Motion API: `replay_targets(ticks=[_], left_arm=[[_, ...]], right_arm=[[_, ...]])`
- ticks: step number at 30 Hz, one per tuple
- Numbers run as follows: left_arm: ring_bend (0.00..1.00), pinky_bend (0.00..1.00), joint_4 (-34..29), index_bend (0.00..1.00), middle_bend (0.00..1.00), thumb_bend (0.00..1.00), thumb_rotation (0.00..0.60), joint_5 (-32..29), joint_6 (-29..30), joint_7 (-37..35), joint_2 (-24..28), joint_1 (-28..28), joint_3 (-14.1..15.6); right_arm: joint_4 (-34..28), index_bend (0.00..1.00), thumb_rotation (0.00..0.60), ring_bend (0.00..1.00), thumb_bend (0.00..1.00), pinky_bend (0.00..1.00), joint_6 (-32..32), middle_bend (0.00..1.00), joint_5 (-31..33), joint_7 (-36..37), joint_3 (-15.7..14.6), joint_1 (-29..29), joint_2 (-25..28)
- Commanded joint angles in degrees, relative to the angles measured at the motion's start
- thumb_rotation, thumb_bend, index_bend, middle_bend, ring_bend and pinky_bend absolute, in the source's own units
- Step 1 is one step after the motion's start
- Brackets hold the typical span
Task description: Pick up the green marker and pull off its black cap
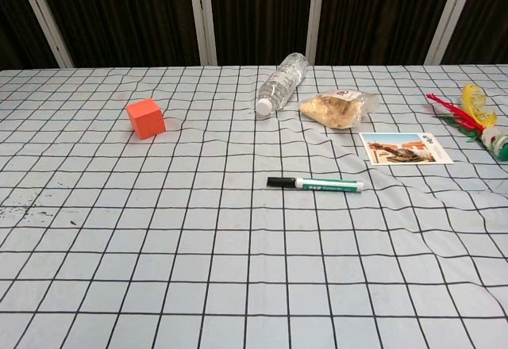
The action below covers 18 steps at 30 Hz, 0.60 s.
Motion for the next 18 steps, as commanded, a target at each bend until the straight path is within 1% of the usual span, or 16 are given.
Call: replay_targets(ticks=[1, 10, 15, 18], left_arm=[[0.0, 0.0, -0.1, 0.21, 0.05, 0.47, 0.6, 0.2, 0.0, 0.1, 0.1, 0.1, 0.1], [0.0, 0.0, -0.4, 0.21, 0.05, 0.47, 0.6, 1.2, 0.6, 0.4, -0.1, 0.3, 0.3], [0.0, 0.0, -0.2, 0.21, 0.05, 0.47, 0.6, 0.5, -1.1, 0.0, 0.0, -0.4, 0.3], [0.0, 0.0, -0.6, 0.2, 0.05, 0.47, 0.6, 1.3, -1.5, -1.1, 0.3, -0.5, 0.9]], right_arm=[[0.1, 0.17, 0.6, 0.17, 0.19, 0.09, -0.2, 0.13, 0.1, -0.2, -0.1, 0.1, -0.1], [-0.5, 0.17, 0.6, 0.17, 0.19, 0.09, -0.3, 0.13, -0.5, -0.2, -0.5, 0.2, -0.1], [-0.2, 0.17, 0.6, 0.17, 0.19, 0.09, -0.9, 0.13, -0.1, -0.3, -0.6, 0.3, -0.3], [0.1, 0.17, 0.6, 0.17, 0.19, 0.09, -1.5, 0.13, 0.4, -0.2, -0.8, 0.4, -0.4]])
